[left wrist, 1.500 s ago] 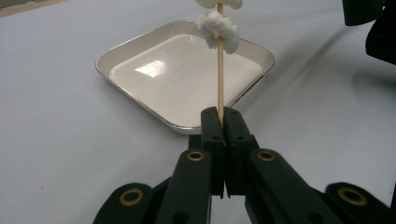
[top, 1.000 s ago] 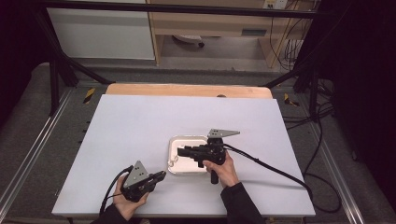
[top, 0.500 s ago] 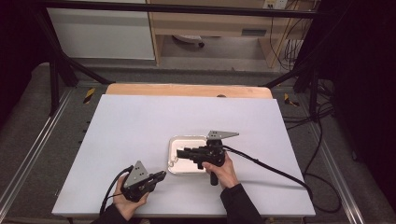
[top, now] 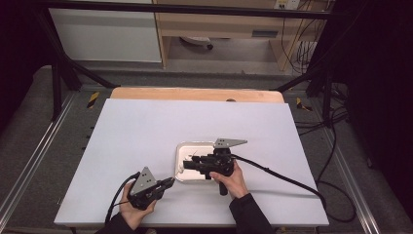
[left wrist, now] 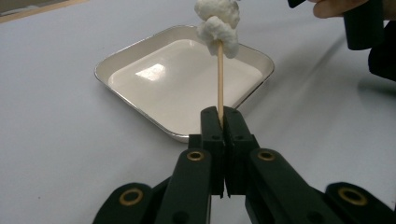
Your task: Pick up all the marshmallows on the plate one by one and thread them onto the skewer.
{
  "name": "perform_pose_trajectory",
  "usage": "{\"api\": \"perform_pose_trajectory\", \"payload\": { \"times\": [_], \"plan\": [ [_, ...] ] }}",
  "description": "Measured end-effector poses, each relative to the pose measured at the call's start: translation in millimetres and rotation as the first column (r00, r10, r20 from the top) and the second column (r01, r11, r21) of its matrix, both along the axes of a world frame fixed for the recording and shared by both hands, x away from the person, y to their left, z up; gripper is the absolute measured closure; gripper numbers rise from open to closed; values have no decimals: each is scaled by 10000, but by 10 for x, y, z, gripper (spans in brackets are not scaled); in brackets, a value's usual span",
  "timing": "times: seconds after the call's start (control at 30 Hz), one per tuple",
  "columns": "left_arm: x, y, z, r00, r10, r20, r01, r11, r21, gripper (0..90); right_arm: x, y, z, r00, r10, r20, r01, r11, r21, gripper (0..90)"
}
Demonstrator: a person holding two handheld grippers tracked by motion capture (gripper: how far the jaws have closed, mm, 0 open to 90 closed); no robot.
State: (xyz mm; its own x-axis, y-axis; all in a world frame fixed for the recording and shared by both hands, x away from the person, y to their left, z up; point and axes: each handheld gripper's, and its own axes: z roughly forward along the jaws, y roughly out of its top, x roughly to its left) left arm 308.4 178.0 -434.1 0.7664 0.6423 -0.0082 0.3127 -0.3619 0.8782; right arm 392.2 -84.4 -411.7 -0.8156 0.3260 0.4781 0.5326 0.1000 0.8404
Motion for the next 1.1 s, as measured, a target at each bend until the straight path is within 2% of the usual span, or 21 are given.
{"api": "perform_pose_trajectory", "payload": {
  "times": [0.17, 0.23, 0.3, 0.47, 0.7, 0.9, 1.1],
  "plan": [
    [0, 1, 0, 10000, 34, 40, -34, 10000, -9, 885, -18, -11, 14, 9997, -115, 208, 123, 9992, -373, 524],
    [2, 24, 2, 9998, 174, 44, -174, 9998, -48, 885, -18, -24, 30, 9978, -480, 449, 503, 9974, -522, 428],
    [13, 56, 3, 9997, 260, -12, -260, 9996, -94, 885, -10, -49, 49, 9974, -524, 501, 559, 9959, -711, 422],
    [16, 75, 12, 9994, 346, 7, -346, 9992, -176, 885, -19, -79, 71, 9959, -553, 721, 638, 9907, -1202, 306],
    [19, 81, 16, 9993, 368, -94, -369, 9991, -185, 884, -23, -118, 14, 9887, -863, 1227, 1142, 9635, -2422, 124],
    [26, 87, 20, 9991, 379, -193, -383, 9990, -209, 884, -39, -264, -29, 9808, -1244, 1502, 1625, 9471, -2766, 72],
    [24, 85, 28, 9990, 348, -268, -354, 9991, -241, 884, -66, -478, -74, 9757, -1535, 1561, 1976, 9246, -3258, 31]
  ]
}}
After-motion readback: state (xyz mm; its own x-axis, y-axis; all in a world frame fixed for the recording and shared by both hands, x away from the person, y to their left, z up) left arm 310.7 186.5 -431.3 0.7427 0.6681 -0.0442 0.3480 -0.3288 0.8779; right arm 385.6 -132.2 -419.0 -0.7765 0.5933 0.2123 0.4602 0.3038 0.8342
